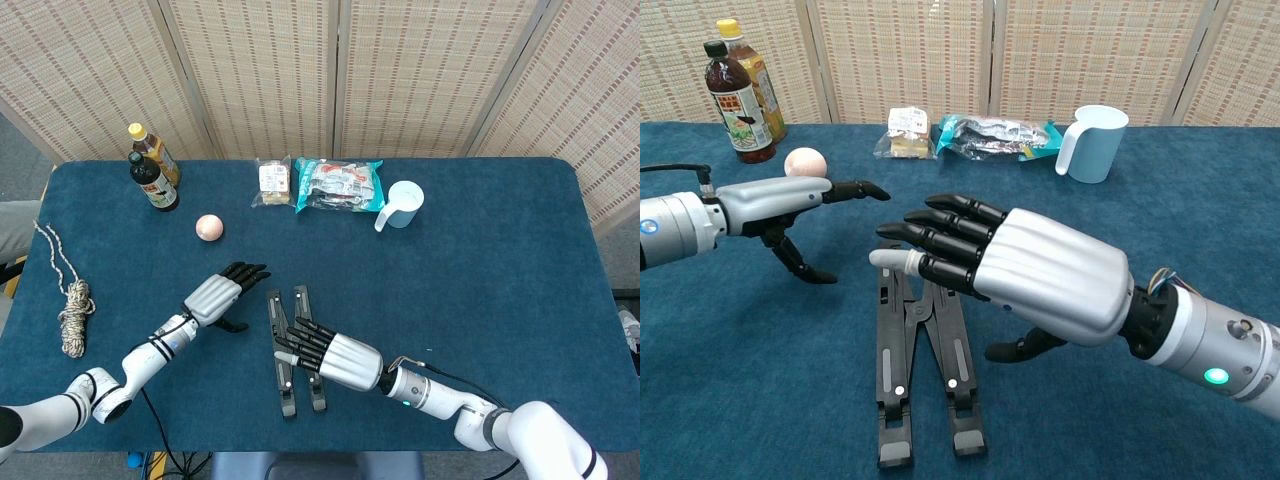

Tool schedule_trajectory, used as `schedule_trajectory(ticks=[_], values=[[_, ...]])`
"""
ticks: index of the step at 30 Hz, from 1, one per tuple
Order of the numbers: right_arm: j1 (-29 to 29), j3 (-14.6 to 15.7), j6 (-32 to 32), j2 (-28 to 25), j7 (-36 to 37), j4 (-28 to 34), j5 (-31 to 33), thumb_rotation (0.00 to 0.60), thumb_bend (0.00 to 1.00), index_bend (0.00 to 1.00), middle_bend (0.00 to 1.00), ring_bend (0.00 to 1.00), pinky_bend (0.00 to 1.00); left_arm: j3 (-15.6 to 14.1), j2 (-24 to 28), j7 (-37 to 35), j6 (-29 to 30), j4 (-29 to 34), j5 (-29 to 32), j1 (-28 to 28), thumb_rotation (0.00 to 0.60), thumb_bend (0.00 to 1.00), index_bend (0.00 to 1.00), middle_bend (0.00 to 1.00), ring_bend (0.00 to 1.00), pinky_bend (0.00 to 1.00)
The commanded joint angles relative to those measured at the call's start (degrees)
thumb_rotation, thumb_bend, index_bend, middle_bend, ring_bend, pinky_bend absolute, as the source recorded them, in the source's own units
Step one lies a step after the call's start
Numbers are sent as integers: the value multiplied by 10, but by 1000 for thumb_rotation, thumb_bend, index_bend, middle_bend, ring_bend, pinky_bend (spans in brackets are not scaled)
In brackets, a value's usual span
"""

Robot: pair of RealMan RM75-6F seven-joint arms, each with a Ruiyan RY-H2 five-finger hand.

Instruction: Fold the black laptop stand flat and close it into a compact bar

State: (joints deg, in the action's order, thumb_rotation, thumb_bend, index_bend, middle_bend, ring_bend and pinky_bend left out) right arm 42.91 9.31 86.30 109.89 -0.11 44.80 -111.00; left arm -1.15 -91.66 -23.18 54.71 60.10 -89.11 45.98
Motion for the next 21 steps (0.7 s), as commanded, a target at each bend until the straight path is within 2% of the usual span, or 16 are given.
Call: schedule_trajectory(ticks=[1,4,9,14,21], values=[[70,-4,-124,-153,28,225,22,600,0,0,0,0,0,6,21,18,9,24,11,-11,600,172,38,0,0,0],[110,-11,-194,-220,39,310,35,600,0,0,0,0,0,12,37,32,14,42,20,-18,600,172,38,0,0,0],[173,-11,-304,-290,51,381,37,600,0,0,0,0,0,19,57,51,18,65,32,-26,600,172,38,0,0,0],[213,-10,-374,-312,50,400,31,600,0,0,0,0,0,25,65,59,24,76,39,-35,600,172,38,0,0,0],[245,-8,-416,-291,55,379,17,600,0,0,0,0,0,28,72,59,30,82,42,-45,600,172,38,0,0,0]])
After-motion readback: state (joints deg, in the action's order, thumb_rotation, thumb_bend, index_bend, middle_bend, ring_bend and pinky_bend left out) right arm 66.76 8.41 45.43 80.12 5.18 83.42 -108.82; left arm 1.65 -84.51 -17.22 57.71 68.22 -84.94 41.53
